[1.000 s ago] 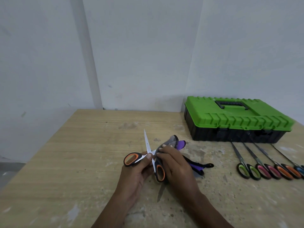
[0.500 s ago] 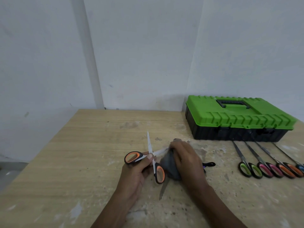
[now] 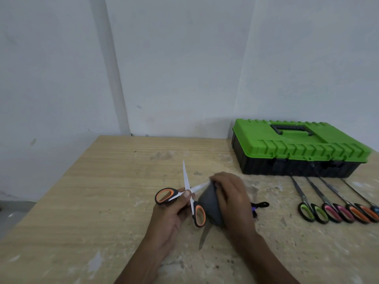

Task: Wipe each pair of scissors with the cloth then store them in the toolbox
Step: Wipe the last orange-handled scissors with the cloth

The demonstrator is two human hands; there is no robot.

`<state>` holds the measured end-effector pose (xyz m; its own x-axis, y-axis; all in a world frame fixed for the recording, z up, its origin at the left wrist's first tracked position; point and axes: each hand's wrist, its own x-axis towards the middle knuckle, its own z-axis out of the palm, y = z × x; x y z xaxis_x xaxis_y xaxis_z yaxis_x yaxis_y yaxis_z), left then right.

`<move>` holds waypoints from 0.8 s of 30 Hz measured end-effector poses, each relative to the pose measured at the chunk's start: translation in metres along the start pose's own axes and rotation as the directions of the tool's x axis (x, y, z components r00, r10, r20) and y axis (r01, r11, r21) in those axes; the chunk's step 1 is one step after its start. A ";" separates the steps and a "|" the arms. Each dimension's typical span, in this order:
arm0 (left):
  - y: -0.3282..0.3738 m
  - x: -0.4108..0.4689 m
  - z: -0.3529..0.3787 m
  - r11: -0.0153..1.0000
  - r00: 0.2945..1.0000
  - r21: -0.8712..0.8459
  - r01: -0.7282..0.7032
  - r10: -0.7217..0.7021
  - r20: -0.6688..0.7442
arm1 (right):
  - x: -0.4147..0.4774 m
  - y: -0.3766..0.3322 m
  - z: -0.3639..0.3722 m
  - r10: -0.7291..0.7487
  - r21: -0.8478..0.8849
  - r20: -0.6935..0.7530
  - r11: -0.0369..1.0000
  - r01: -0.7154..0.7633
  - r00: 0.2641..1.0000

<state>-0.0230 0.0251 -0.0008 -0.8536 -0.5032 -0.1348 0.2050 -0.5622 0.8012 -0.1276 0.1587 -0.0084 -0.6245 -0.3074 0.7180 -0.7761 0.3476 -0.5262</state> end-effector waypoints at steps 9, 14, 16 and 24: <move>-0.004 0.005 0.001 1.000 0.999 0.002 0.005 -0.005 -0.044 | -0.011 0.004 -0.010 0.212 -0.146 0.173 0.971 -0.188 0.962; -0.004 0.006 0.001 0.999 0.997 -0.036 -0.004 0.001 -0.071 | -0.005 -0.013 -0.007 0.293 0.045 0.119 0.953 -0.300 0.949; -0.005 0.005 0.002 0.999 0.998 -0.034 -0.013 0.011 -0.058 | -0.002 -0.021 -0.009 0.431 0.341 0.138 0.825 -0.451 0.892; -0.003 0.006 0.004 1.000 1.000 -0.016 -0.003 0.003 0.004 | 0.003 -0.025 -0.005 0.458 0.608 0.498 0.422 -0.672 0.737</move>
<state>-0.0306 0.0269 -0.0018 -0.8550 -0.5020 -0.1304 0.2146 -0.5712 0.7923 -0.1093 0.1536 0.0091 -0.8590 -0.5082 0.0617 0.0390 -0.1851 -0.9819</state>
